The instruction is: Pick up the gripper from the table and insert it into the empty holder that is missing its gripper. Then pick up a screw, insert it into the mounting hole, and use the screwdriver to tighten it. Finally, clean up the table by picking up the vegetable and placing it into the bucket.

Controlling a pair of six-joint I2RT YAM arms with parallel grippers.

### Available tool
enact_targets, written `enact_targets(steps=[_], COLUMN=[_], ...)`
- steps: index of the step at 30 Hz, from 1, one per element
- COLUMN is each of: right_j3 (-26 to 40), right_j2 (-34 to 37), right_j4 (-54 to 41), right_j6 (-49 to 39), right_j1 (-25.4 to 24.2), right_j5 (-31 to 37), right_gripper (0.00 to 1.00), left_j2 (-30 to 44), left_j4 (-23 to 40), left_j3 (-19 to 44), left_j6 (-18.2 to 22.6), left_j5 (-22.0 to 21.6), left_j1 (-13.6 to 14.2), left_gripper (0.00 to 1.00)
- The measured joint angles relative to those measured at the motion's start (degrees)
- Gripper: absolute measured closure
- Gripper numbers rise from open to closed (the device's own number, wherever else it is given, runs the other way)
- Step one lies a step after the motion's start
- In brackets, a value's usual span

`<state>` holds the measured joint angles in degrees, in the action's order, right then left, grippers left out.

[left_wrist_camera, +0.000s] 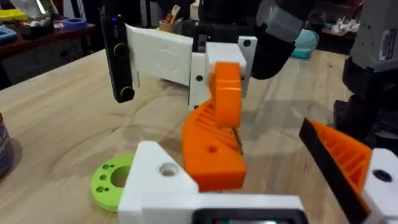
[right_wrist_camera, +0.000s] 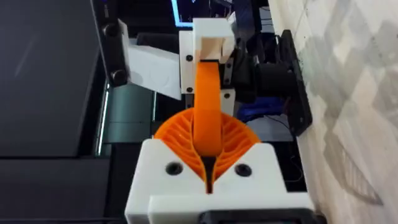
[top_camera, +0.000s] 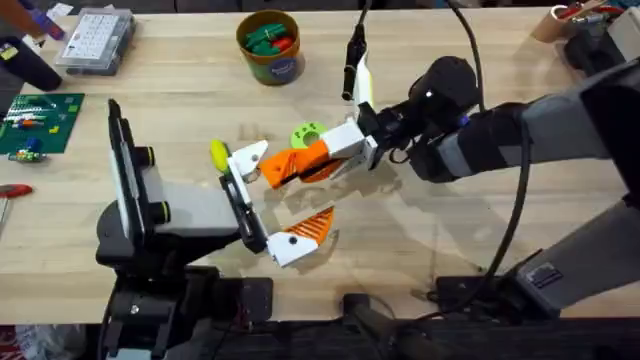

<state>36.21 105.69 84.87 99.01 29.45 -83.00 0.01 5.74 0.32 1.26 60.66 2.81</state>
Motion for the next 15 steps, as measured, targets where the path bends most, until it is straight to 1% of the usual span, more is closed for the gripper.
enact_targets(steps=[15], right_j3=[0.0], right_j2=[0.0], right_j4=[-0.01], right_j6=[0.01], right_j1=[0.0], right_j5=[0.56], right_gripper=[0.986], left_j2=[0.0], left_j4=[0.0], left_j3=[0.0], left_j6=[0.0], left_j5=[0.0], left_j1=[0.0], left_gripper=[0.013])
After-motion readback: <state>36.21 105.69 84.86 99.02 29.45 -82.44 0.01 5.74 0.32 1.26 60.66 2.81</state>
